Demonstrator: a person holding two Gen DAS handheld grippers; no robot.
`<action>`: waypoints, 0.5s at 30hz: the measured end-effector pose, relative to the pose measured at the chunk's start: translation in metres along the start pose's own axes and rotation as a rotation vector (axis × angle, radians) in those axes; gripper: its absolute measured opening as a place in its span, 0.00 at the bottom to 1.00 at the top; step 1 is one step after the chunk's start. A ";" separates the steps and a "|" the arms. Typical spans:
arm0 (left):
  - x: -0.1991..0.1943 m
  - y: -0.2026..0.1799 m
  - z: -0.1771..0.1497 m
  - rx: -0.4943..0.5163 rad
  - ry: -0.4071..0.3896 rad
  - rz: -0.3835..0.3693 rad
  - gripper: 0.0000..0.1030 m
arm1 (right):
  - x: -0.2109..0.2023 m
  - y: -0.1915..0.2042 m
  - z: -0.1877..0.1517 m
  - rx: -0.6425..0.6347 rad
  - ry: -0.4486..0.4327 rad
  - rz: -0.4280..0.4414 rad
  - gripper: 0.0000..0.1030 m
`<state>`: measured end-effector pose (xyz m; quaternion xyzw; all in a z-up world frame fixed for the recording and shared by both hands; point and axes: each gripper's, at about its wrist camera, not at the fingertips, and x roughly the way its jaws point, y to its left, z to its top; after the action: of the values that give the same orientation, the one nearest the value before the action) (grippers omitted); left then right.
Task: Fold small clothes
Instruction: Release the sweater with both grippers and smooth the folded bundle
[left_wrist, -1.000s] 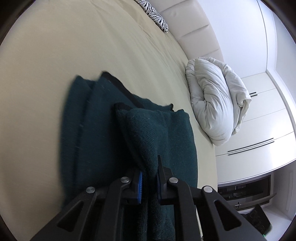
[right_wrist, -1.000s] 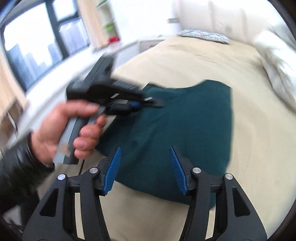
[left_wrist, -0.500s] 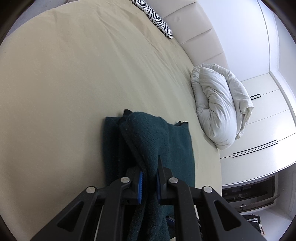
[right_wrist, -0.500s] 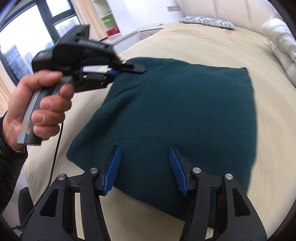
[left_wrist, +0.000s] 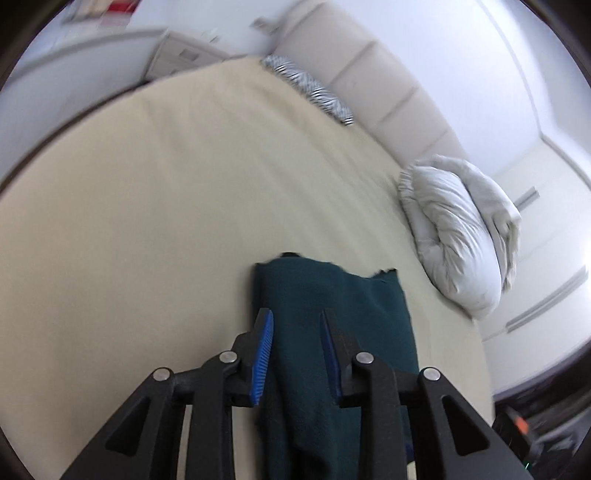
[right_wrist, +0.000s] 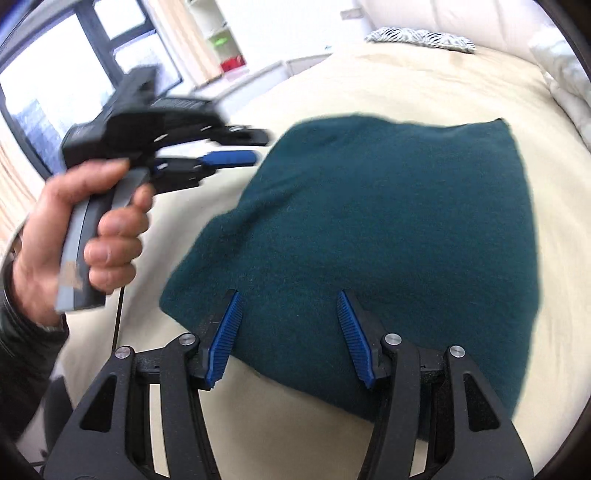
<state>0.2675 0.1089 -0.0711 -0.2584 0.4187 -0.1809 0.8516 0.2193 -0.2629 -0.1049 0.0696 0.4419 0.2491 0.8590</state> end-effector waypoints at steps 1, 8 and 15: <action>-0.003 -0.013 -0.007 0.054 -0.001 0.000 0.27 | -0.011 -0.007 -0.002 0.039 -0.032 0.016 0.51; 0.039 -0.021 -0.058 0.180 0.122 0.089 0.13 | -0.034 -0.070 -0.024 0.260 -0.043 0.061 0.48; 0.036 0.000 -0.058 0.128 0.114 0.027 0.11 | -0.042 -0.130 -0.065 0.443 -0.033 0.193 0.22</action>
<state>0.2416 0.0732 -0.1228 -0.1868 0.4575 -0.2101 0.8436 0.1948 -0.4023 -0.1572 0.3025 0.4628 0.2258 0.8021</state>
